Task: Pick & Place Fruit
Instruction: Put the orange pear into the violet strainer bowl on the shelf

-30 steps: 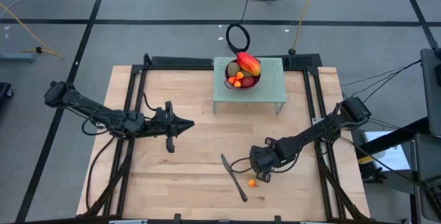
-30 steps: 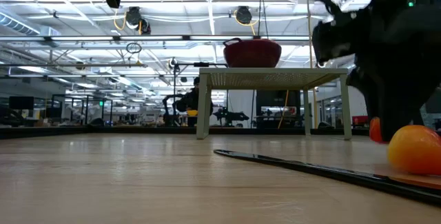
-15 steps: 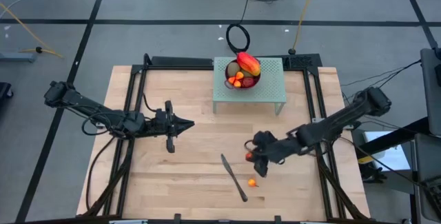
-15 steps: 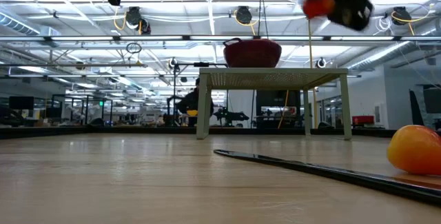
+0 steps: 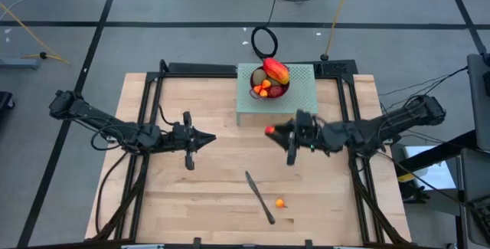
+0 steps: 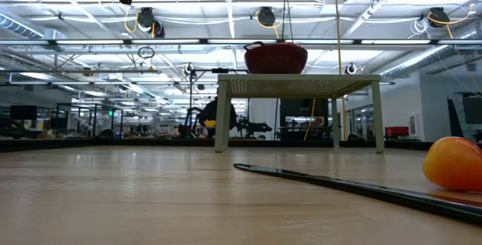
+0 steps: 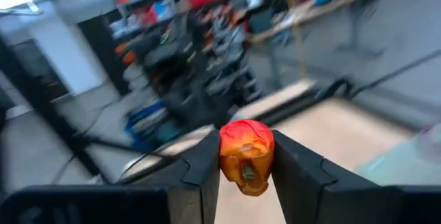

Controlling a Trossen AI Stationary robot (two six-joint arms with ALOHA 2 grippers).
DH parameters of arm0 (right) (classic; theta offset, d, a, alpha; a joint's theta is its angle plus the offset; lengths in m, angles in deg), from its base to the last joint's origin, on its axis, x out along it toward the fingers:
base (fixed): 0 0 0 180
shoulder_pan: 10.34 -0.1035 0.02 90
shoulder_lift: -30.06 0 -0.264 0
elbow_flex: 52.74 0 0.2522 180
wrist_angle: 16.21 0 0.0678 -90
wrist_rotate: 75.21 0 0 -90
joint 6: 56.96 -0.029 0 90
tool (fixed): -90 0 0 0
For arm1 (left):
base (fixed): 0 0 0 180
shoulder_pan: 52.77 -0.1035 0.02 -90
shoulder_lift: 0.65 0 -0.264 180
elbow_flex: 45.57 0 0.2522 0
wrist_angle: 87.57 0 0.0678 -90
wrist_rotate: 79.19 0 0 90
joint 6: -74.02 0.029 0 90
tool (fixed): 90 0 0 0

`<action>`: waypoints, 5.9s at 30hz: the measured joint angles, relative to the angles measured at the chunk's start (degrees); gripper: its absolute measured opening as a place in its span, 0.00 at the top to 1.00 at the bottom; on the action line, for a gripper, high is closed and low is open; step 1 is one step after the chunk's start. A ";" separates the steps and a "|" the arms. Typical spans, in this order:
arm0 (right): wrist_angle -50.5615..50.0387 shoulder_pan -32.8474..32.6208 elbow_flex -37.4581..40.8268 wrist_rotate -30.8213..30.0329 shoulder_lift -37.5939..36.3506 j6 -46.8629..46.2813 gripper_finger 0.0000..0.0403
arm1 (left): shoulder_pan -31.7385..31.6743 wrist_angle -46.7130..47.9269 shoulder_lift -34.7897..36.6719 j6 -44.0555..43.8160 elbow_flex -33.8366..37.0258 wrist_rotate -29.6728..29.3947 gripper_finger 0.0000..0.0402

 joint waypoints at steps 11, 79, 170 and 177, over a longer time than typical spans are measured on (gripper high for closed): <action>3.32 17.53 0.02 2.88 -0.90 10.89 0.74 | 0.00 -0.01 0.00 -0.62 0.00 0.00 0.95; -29.48 35.30 -21.07 21.35 19.18 21.49 0.74 | -0.09 1.75 0.02 1.36 0.02 -1.95 0.95; -37.00 -15.78 -21.03 14.81 15.65 7.90 1.00 | 0.07 1.65 0.01 0.64 0.02 -1.49 0.95; -46.35 -16.70 -21.03 15.27 15.65 -7.32 1.00 | 0.07 1.66 0.02 0.64 0.02 -1.49 0.95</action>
